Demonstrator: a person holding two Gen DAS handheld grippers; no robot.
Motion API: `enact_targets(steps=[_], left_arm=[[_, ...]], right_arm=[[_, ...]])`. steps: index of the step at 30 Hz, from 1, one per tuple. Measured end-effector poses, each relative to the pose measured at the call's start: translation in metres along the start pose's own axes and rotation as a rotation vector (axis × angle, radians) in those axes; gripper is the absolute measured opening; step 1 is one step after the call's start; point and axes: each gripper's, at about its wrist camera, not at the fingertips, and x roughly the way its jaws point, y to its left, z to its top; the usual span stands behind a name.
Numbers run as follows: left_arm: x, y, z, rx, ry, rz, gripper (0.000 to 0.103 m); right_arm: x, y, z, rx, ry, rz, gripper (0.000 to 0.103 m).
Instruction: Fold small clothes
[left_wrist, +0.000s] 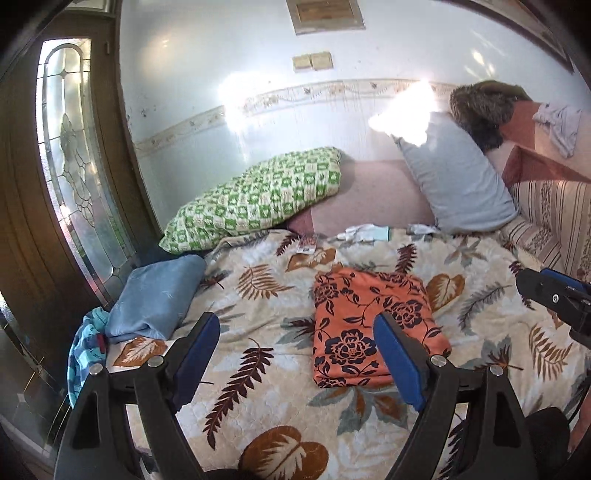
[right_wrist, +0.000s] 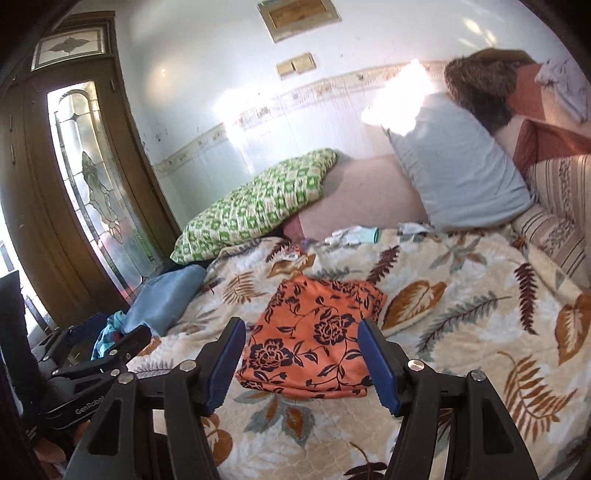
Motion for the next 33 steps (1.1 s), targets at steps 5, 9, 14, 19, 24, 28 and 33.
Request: enact_targets(steps=[5,9,14,19,24,28,33], left_arm=[[-0.029,0.016,0.005,-0.048,-0.027,0.012,0.086],[-0.047,0.027,0.007,-0.077,-0.051,0.032,0.086],[-0.063,0.034,0.008,-0.097,-0.076,0.051,0.086],[-0.07,0.036,0.01,-0.1,-0.099,0.07,0.086],[-0.073,0.037,0.012,-0.11,-0.107,0.081,0.086],[-0.07,0.037,0.012,-0.112,-0.104,0.088,0.086],[-0.066,0.035,0.012,-0.11,-0.1,0.09,0.086]], right_arm=[[-0.033,0.017,0.002,-0.028,-0.027,0.003,0.067],[-0.051,0.029,0.003,-0.051,-0.05,0.015,0.068],[-0.066,0.042,0.003,-0.067,-0.07,0.037,0.069],[-0.067,0.048,0.0,-0.07,-0.071,0.052,0.069],[-0.058,0.049,-0.005,-0.071,-0.052,0.057,0.069],[-0.051,0.047,-0.008,-0.067,-0.04,0.063,0.069],[-0.043,0.041,-0.008,-0.056,-0.026,0.068,0.069]])
